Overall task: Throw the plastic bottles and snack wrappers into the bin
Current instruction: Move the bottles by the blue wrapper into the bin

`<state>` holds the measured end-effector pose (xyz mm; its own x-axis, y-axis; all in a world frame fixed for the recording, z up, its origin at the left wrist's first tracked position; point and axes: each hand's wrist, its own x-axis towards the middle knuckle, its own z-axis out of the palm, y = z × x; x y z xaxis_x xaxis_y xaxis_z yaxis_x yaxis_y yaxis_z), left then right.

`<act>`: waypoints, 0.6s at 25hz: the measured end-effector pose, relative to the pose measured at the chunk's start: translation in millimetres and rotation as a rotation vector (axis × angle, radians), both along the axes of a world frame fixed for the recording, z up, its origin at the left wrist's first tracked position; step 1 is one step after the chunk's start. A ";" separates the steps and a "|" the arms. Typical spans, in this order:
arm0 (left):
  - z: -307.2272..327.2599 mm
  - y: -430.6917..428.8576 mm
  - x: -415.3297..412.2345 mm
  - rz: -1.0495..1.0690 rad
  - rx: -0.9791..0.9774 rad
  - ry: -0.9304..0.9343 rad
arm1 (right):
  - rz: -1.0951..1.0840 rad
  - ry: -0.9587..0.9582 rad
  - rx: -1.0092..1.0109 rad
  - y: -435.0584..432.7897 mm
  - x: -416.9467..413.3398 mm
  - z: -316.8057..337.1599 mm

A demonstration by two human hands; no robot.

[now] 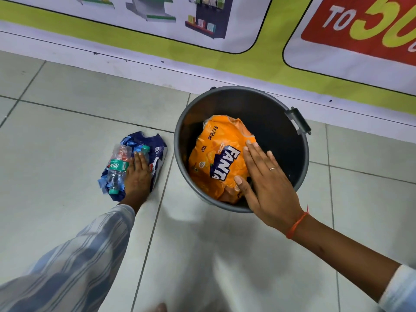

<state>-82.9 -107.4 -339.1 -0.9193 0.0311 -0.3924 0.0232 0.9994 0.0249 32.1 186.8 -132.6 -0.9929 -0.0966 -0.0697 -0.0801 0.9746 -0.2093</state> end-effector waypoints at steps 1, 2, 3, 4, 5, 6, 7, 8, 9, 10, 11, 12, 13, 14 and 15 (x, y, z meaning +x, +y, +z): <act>3.1 1.0 1.1 -0.003 -0.007 0.017 | -0.001 -0.002 0.009 0.7 0.0 -0.7; 10.1 2.4 3.0 0.004 0.008 0.033 | -0.001 -0.008 0.015 0.4 -0.3 -1.5; 19.7 5.1 4.6 0.026 0.046 0.047 | 0.000 -0.017 0.021 0.3 -1.2 -2.6; 33.6 8.9 7.1 0.057 0.096 0.056 | 0.000 -0.029 0.028 0.1 -1.9 -3.1; 52.7 13.4 10.8 0.091 0.149 0.070 | -0.002 -0.043 0.034 -0.2 -2.1 -2.4; 76.4 17.9 14.4 0.124 0.209 0.110 | -0.005 -0.056 0.045 -0.8 -1.9 0.2; 102.6 22.7 16.1 0.163 0.285 0.166 | -0.006 -0.075 0.059 -1.1 -1.6 3.1; 130.8 27.9 15.5 0.233 0.381 0.227 | -0.006 -0.102 0.070 -1.2 -1.5 6.1; 159.9 32.7 14.2 0.315 0.481 0.285 | -0.003 -0.128 0.076 -1.6 -1.5 9.7; 186.8 38.2 13.1 0.370 0.567 0.341 | -0.003 -0.144 0.082 -2.5 -2.0 12.7; 213.4 45.3 13.4 0.388 0.621 0.389 | -0.017 -0.152 0.083 -3.9 -1.5 16.6; 235.5 53.9 15.0 0.383 0.665 0.417 | -0.054 -0.153 0.079 -5.1 -0.9 17.9; 255.1 64.2 17.6 0.364 0.713 0.424 | -0.124 -0.143 0.075 -4.9 0.9 18.9; 271.2 75.8 21.4 0.323 0.753 0.423 | -0.234 -0.118 0.064 -3.8 3.7 21.1; 281.3 87.7 26.5 0.265 0.766 0.418 | -0.367 -0.097 0.054 -1.6 6.5 21.8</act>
